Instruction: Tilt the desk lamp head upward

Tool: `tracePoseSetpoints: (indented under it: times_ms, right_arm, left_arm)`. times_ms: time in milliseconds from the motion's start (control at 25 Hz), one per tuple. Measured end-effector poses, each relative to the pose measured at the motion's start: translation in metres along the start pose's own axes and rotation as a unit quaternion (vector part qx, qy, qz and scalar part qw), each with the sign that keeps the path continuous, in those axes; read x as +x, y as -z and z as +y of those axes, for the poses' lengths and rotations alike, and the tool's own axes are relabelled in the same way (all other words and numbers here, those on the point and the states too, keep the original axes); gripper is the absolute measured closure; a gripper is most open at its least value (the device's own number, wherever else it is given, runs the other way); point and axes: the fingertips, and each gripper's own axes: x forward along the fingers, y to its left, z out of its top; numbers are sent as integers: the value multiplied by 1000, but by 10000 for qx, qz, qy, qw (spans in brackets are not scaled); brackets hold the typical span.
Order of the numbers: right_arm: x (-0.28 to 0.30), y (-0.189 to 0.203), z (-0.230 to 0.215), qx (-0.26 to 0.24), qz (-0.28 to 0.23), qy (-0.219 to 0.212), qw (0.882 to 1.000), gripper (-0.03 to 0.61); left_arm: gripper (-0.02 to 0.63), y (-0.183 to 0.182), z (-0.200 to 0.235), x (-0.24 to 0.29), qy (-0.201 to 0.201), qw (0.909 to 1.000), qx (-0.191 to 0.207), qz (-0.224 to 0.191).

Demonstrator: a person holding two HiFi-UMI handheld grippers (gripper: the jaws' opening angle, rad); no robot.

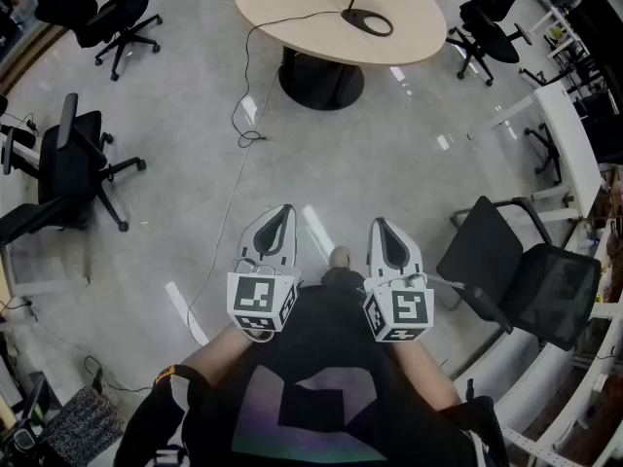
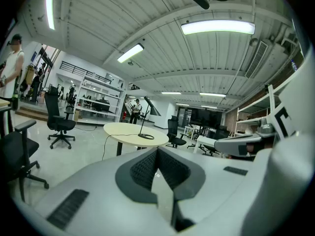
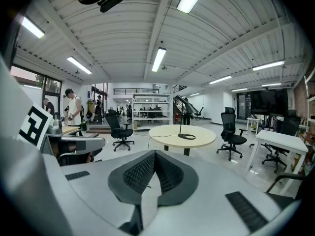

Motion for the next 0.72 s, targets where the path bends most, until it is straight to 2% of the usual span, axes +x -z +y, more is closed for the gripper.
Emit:
tracePoseSetpoints:
  times_ms: [400,720]
  right_arm:
    - [70,-4,-57,227,-12,-188,9996,564]
    - [167,-47,-176,500,-35,-497,9975,564]
  left_arm:
    - [568,-5,6,77,-277,9994,129,145]
    - [568,-48,-22,216,-625,9969,345,337]
